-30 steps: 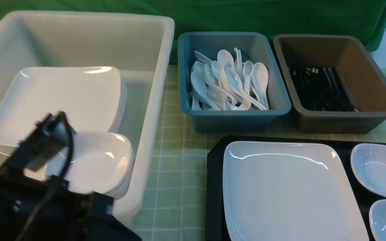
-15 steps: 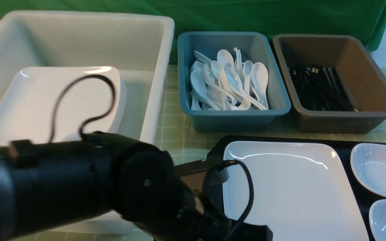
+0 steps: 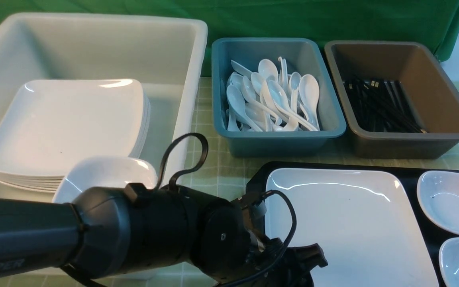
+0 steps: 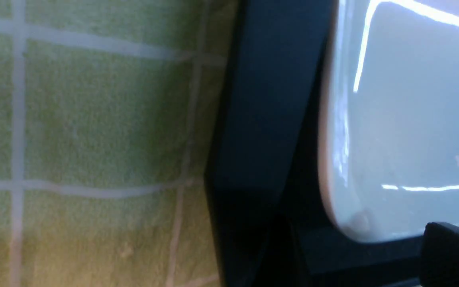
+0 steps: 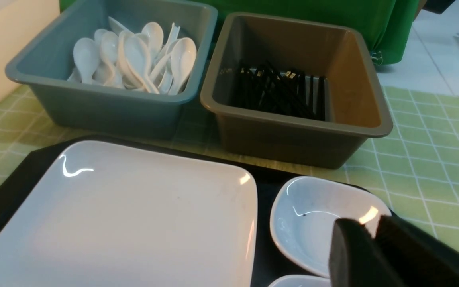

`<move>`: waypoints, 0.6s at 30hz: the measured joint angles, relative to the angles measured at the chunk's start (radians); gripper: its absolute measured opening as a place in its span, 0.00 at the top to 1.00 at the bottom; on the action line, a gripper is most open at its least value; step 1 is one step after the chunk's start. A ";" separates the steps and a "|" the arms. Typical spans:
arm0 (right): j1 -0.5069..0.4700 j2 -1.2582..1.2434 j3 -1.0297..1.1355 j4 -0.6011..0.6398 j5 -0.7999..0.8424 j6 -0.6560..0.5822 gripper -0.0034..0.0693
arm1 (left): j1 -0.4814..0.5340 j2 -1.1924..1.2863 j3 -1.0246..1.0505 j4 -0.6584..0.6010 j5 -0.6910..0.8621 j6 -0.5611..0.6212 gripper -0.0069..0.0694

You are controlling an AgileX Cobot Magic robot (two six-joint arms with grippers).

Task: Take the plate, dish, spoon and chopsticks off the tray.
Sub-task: Use the left arm to grab a plate from the dinner plate

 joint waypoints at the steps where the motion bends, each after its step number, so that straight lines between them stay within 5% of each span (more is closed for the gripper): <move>1: 0.000 0.000 0.000 0.000 0.000 0.000 0.84 | 0.000 0.007 0.000 -0.004 -0.007 -0.006 0.37; 18: 0.000 0.000 0.000 0.000 -0.001 0.000 0.83 | -0.006 0.065 0.002 -0.021 -0.167 -0.132 0.49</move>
